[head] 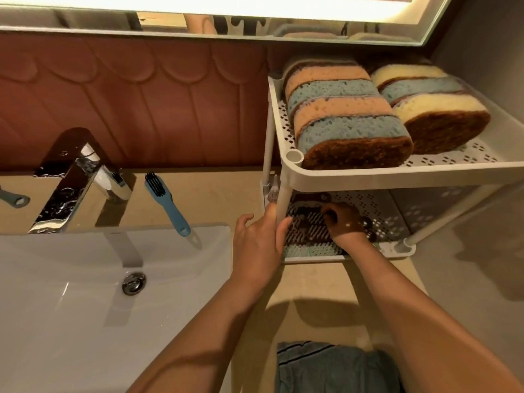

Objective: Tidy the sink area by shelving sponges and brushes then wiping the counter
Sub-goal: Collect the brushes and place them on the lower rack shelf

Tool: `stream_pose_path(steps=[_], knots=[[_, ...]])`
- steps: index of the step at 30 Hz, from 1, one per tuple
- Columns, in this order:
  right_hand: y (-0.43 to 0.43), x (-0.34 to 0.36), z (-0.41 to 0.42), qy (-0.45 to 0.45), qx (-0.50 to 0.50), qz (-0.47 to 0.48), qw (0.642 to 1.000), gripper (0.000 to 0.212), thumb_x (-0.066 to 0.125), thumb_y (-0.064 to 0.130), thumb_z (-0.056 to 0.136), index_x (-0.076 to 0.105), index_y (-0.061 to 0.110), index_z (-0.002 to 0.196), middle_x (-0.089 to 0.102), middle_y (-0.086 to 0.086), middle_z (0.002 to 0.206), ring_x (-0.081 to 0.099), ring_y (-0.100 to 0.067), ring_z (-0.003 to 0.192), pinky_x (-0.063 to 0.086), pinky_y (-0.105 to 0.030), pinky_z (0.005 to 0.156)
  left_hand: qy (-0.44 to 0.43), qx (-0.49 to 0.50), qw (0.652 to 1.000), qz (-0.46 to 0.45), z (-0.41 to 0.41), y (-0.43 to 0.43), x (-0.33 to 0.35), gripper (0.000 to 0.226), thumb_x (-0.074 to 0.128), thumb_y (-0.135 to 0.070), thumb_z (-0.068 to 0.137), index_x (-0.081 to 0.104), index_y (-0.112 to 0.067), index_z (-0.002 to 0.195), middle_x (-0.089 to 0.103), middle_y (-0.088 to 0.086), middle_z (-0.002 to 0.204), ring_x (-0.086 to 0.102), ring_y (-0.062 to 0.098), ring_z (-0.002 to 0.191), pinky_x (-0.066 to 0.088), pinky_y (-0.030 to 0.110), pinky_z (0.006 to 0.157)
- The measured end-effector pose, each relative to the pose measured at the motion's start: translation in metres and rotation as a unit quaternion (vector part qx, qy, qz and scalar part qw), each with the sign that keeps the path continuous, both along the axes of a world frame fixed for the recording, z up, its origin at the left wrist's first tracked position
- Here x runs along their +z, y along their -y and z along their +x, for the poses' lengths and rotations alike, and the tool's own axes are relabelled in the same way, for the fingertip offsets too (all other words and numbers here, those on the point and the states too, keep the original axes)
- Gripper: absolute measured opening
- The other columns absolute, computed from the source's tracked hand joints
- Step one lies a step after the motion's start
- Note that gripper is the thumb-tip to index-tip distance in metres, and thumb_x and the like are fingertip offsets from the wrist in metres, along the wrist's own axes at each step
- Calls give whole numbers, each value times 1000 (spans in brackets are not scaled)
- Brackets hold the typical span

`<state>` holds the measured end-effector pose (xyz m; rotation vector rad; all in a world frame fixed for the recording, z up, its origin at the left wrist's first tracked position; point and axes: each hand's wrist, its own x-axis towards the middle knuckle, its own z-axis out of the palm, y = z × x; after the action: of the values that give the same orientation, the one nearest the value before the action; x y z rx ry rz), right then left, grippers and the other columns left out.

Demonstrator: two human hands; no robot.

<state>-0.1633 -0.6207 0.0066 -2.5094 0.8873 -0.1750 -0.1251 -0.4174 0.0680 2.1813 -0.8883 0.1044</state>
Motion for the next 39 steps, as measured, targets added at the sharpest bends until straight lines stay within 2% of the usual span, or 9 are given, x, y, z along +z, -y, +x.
stream_pose_path(steps=[8,12,14,18,20,23,31,34,39], knots=[[-52,37,-41,89,-11,78,993,21,53,11,90,64,12,109,67,-11,96,61,-25,87,46,-32,74,-62,-9,998,-10,-7,-4,13,24,39,-28,99,52,-10,108,62,3,81,46,18,66,36,34,80],[-100,56,-63,96,50,164,981,18,53,12,92,64,19,103,62,9,100,55,1,93,40,-10,78,-216,-90,972,19,1,-13,28,32,35,-28,100,38,-21,131,63,4,107,60,23,96,44,41,90],[-122,59,-67,94,80,192,974,18,53,11,91,64,24,97,63,15,93,56,7,89,41,-4,74,-319,-110,941,26,5,-25,34,42,34,-27,100,31,-20,141,57,5,127,55,21,114,41,31,95],[-166,58,-58,79,125,224,963,17,55,15,91,66,27,94,66,14,88,58,1,86,43,-8,72,-408,-114,905,36,20,-80,35,34,35,-20,100,56,-6,122,61,13,119,57,20,104,43,26,92],[-186,56,-49,59,153,224,961,16,55,18,91,66,29,94,65,18,90,57,4,89,43,-9,75,-441,-117,889,48,27,-115,31,34,35,-19,100,58,-5,120,62,13,118,57,15,97,44,11,80],[-226,51,-27,13,188,239,953,16,53,22,92,64,33,98,63,21,95,56,6,92,41,-8,76,-441,-78,892,71,42,-181,21,32,36,-25,99,59,-12,118,62,5,115,58,10,96,40,0,64],[-343,42,57,-15,294,236,926,18,50,23,92,64,32,95,66,12,91,59,-1,87,47,-23,81,-444,108,888,46,88,-343,4,21,41,-26,98,59,-22,108,59,-6,113,56,13,109,39,11,73],[-397,39,100,-23,352,218,910,21,49,22,93,64,26,106,63,10,105,56,-3,93,44,-19,83,-410,173,894,49,109,-401,-2,25,41,-25,98,56,-21,117,55,-8,116,50,10,111,37,9,75],[-453,32,160,-46,402,155,901,33,49,21,93,54,19,125,50,0,132,46,-17,122,36,-29,101,-308,301,896,108,138,-460,-10,32,46,-28,95,52,-18,125,45,2,135,46,17,114,36,27,93]])
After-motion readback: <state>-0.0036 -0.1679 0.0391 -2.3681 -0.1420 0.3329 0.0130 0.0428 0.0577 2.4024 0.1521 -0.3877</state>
